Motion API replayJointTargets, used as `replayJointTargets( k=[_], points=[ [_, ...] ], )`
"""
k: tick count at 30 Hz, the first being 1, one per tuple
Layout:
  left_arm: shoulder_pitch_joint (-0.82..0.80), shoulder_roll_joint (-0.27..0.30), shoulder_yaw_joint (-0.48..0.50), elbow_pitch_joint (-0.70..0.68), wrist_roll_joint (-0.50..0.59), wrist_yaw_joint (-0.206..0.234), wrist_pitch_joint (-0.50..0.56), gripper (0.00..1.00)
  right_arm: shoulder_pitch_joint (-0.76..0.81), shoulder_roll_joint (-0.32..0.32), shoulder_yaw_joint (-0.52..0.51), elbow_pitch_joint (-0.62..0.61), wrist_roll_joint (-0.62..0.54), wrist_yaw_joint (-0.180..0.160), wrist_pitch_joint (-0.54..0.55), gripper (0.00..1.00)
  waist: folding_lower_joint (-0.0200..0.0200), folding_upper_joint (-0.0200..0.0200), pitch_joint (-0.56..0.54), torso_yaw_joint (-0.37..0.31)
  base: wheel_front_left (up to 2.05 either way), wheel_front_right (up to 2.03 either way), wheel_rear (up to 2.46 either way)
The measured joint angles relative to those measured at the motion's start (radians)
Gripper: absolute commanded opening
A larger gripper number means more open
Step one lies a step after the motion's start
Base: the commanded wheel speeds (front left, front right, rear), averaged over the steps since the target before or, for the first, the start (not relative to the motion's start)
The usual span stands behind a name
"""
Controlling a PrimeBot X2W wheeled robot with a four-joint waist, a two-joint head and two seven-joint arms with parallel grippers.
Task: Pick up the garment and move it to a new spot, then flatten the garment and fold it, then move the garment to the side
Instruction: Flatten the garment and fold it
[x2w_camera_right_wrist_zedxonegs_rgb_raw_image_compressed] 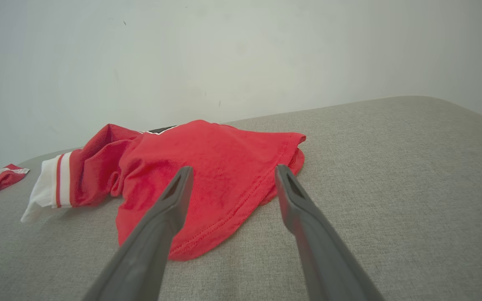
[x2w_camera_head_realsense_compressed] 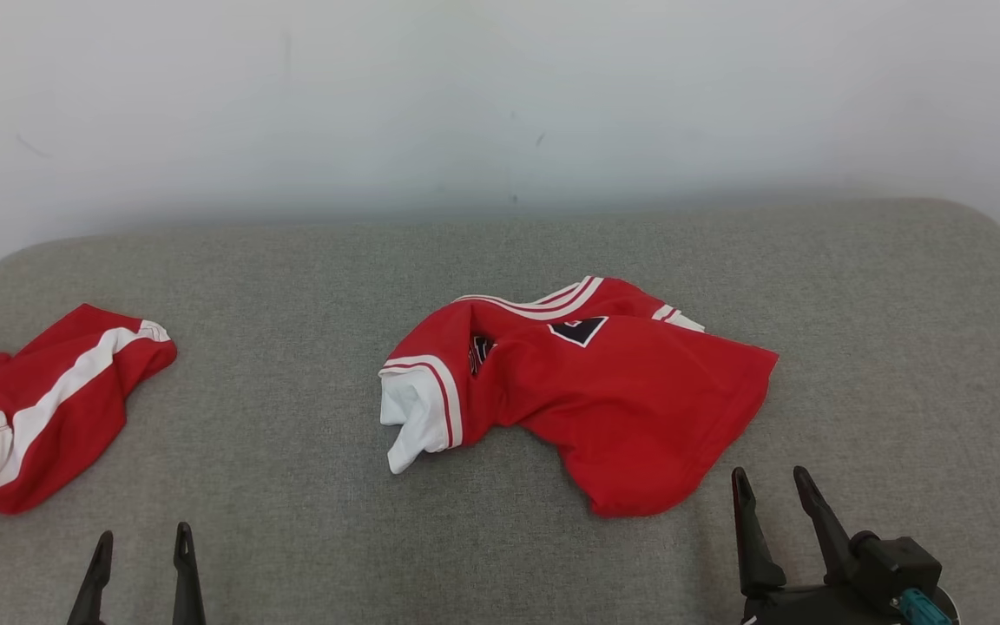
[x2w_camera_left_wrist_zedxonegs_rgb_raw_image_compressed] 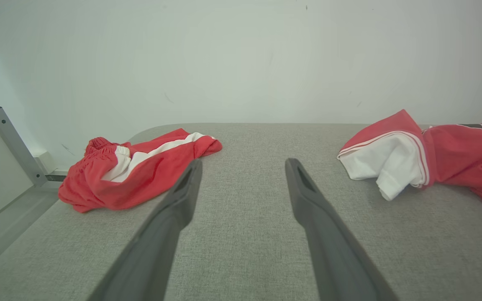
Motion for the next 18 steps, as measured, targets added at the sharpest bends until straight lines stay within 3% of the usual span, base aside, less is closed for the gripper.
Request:
replayJointTargets(
  k=[14,18],
  points=[
    [-0.005,-0.007,0.015,0.008,0.017,-0.001,0.000,1.00,-0.003,0.000,0.006,0.007,-0.005,0.000,0.000,1.00,0.0000,0.0000,-0.005,-0.017,0.00,0.00,0.00],
    [-0.052,0.017,0.005,0.029,0.017,-0.001,0.000,1.00,-0.008,0.000,0.012,0.007,-0.005,0.000,0.000,1.00,0.0000,0.0000,-0.002,-0.031,0.00,0.00,0.00]
  ],
)
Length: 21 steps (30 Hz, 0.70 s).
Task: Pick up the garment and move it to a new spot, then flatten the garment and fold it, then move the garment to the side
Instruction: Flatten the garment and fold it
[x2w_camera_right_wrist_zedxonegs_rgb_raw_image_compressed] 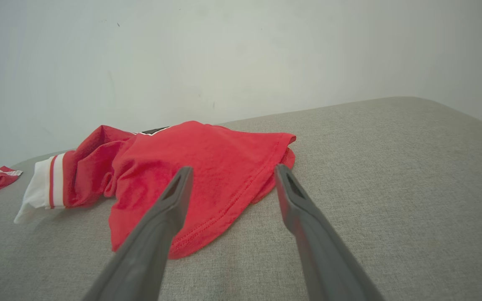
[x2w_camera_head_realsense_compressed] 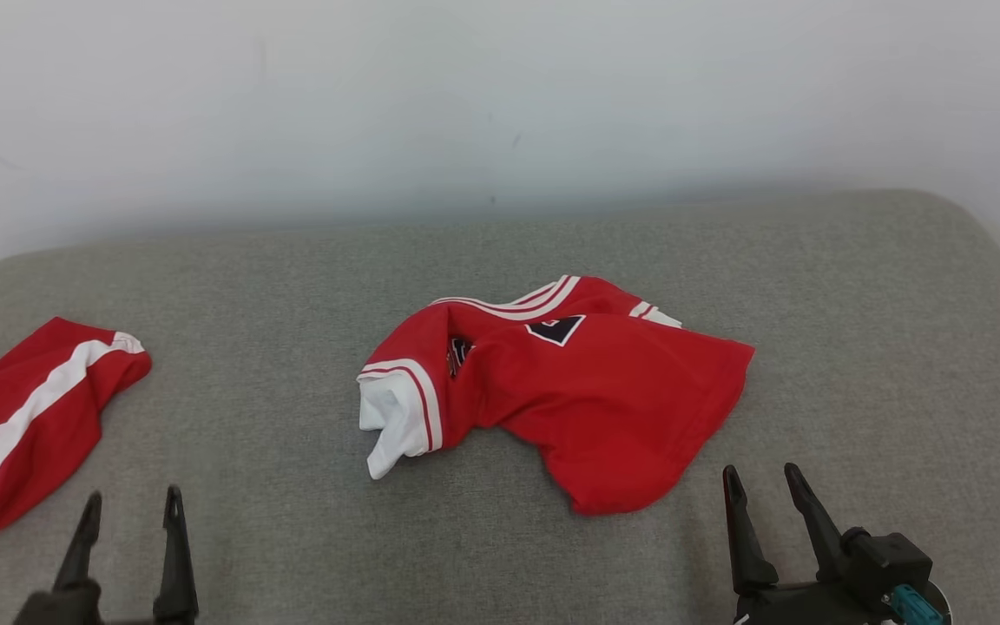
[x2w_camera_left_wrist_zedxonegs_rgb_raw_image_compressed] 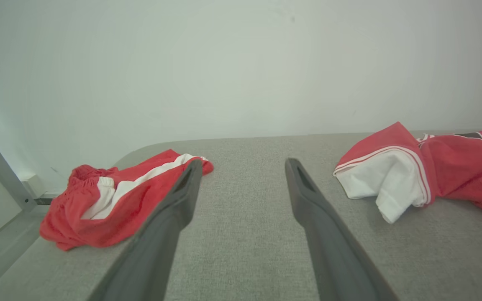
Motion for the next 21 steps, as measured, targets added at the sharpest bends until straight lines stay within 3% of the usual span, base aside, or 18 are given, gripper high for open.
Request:
replayJointTargets(
  k=[10,21],
  points=[
    [-0.226,0.087,-0.100,0.110,-0.033,-0.005,0.000,1.00,-0.025,0.000,0.007,-0.007,0.000,0.000,0.000,1.00,0.0000,0.0000,0.048,-0.054,0.00,0.00,0.00],
    [-0.457,0.177,-0.279,0.366,-0.117,-0.007,0.000,1.00,-0.083,0.000,0.002,-0.024,0.005,0.000,0.000,1.00,0.0002,0.0001,0.170,-0.131,0.00,0.00,0.00]
  ],
)
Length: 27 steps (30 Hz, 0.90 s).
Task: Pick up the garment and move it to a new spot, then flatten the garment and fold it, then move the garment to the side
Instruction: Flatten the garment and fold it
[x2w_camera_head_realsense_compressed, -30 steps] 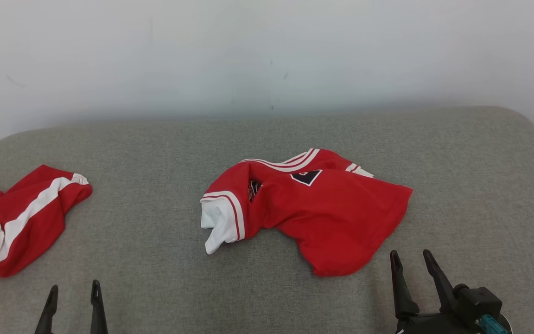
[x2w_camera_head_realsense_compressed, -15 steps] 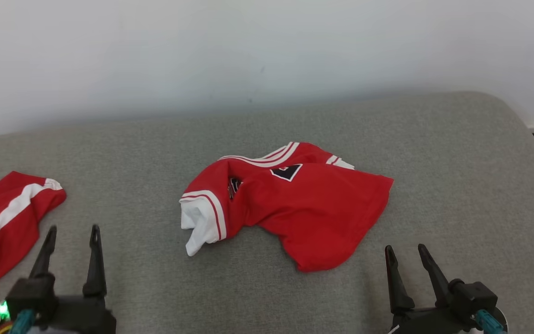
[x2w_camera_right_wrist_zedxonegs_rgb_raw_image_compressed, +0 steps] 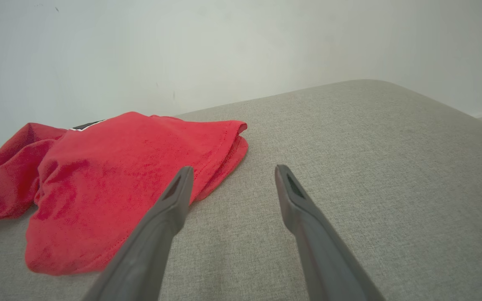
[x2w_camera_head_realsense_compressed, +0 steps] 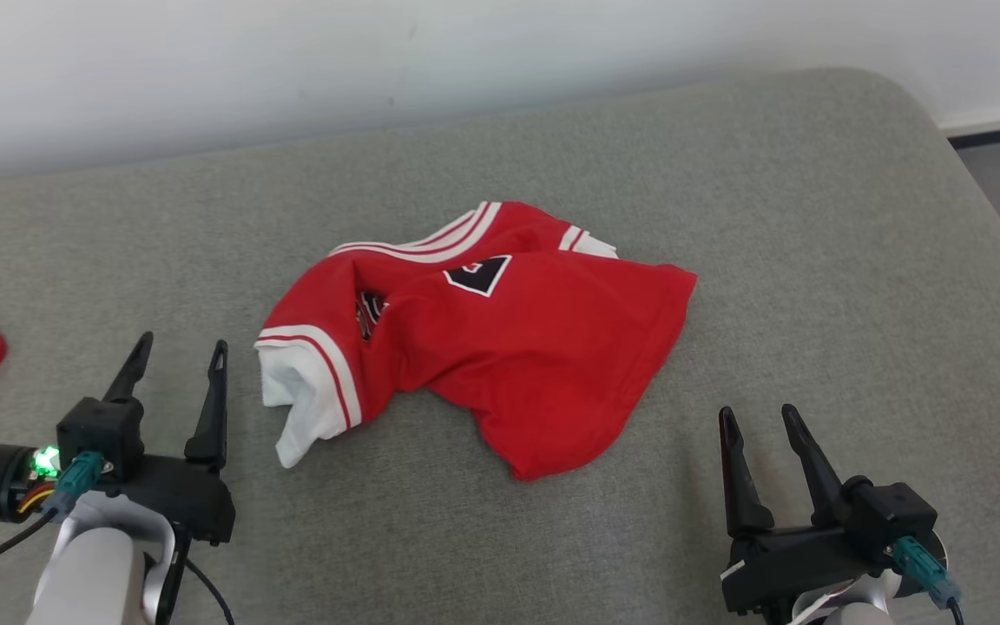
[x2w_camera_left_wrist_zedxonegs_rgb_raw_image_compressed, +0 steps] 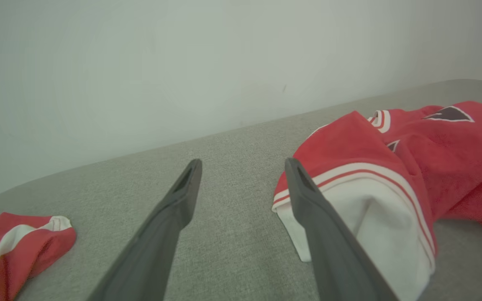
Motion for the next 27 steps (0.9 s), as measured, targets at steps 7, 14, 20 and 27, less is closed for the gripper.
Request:
replayJointTargets(
  k=[7,14,20,27],
  points=[
    [-0.045,0.009,-0.092,0.118,-0.055,0.000,0.000,1.00,-0.010,0.000,0.002,-0.004,0.009,0.000,0.000,1.00,0.0000,0.0000,0.045,-0.040,0.00,0.00,0.00],
    [-0.102,0.015,-0.192,0.275,-0.071,0.000,0.003,1.00,-0.021,0.000,0.007,-0.001,0.010,0.000,0.000,1.00,-0.0001,0.0000,0.056,-0.054,0.00,0.00,0.00],
    [-0.151,0.005,-0.267,0.353,-0.106,0.000,0.002,0.00,-0.024,0.000,0.009,0.002,0.010,0.000,0.000,1.00,-0.0002,0.0000,0.049,-0.059,0.00,0.00,0.00],
    [-0.172,0.001,-0.293,0.377,-0.130,-0.001,0.000,0.00,-0.011,0.000,0.002,0.002,0.009,0.000,0.000,1.00,-0.0002,0.0001,0.024,-0.054,0.00,0.00,0.00]
  ],
)
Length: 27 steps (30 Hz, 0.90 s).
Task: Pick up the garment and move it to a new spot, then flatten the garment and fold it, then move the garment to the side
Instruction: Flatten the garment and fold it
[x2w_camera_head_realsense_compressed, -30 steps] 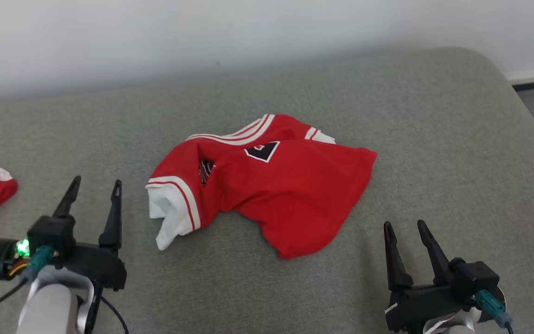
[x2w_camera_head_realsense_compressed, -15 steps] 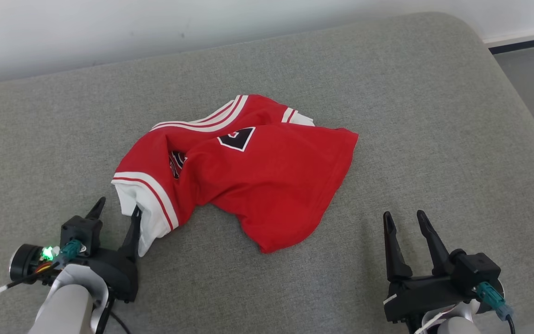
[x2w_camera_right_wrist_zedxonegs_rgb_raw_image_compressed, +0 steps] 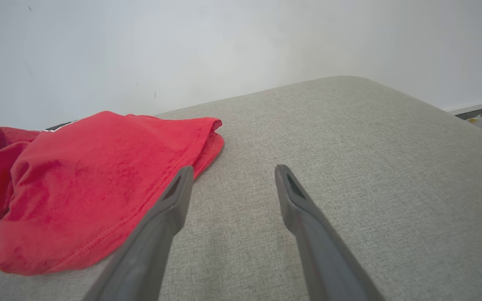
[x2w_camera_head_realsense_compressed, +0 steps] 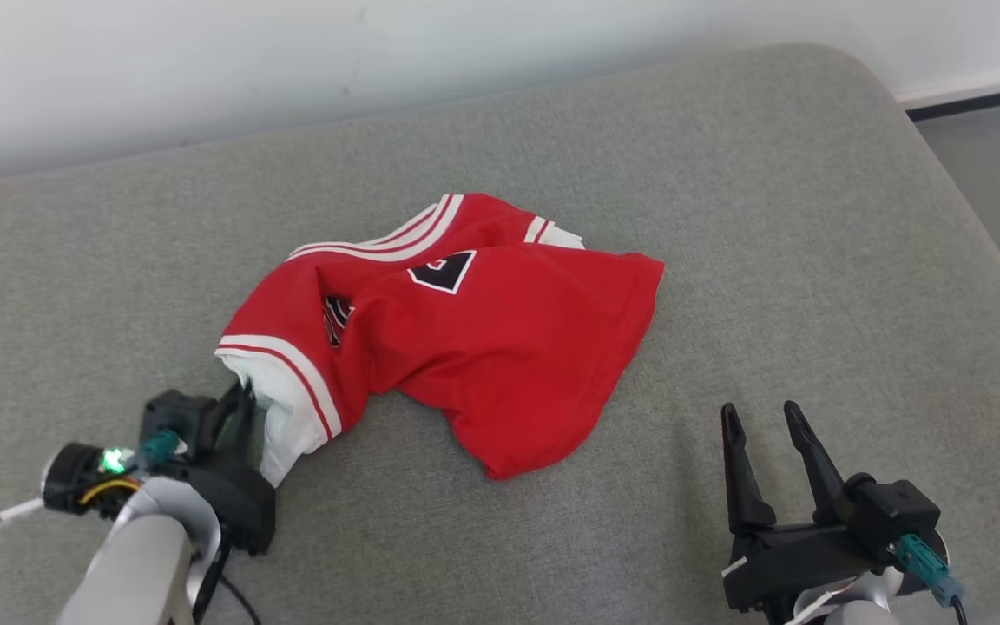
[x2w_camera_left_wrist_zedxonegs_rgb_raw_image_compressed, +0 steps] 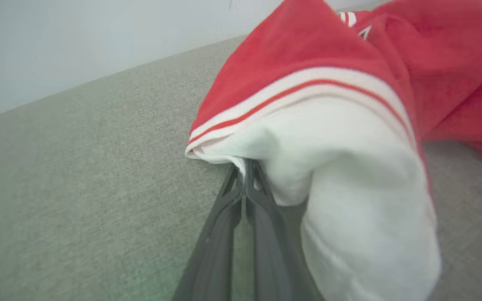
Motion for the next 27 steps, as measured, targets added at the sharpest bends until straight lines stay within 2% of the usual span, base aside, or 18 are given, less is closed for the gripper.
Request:
replayJointTargets(
  k=[4,9,18,27],
  points=[
    [0.015,0.002,0.051,-0.089,-0.009,0.012,0.000,0.00,0.017,0.000,-0.015,0.001,-0.001,0.000,0.000,1.00,0.0000,-0.0001,-0.023,0.018,0.00,0.00,0.00],
    [0.113,0.000,0.113,-0.235,-0.010,0.041,0.000,0.00,0.044,0.000,-0.022,0.010,-0.004,0.000,0.000,1.00,0.0000,0.0000,-0.057,0.064,0.00,0.00,0.00],
    [0.367,0.009,0.193,-0.460,-0.022,0.088,0.000,0.00,0.080,0.000,-0.017,0.021,0.001,0.000,0.000,1.00,-0.0002,-0.0002,-0.127,0.169,0.00,0.00,0.00],
    [0.615,-0.012,0.233,-0.584,-0.079,0.156,0.009,0.00,0.100,0.000,-0.018,0.023,0.007,0.000,0.000,1.00,-0.0002,-0.0002,-0.177,0.253,0.00,0.00,0.00]
  ],
)
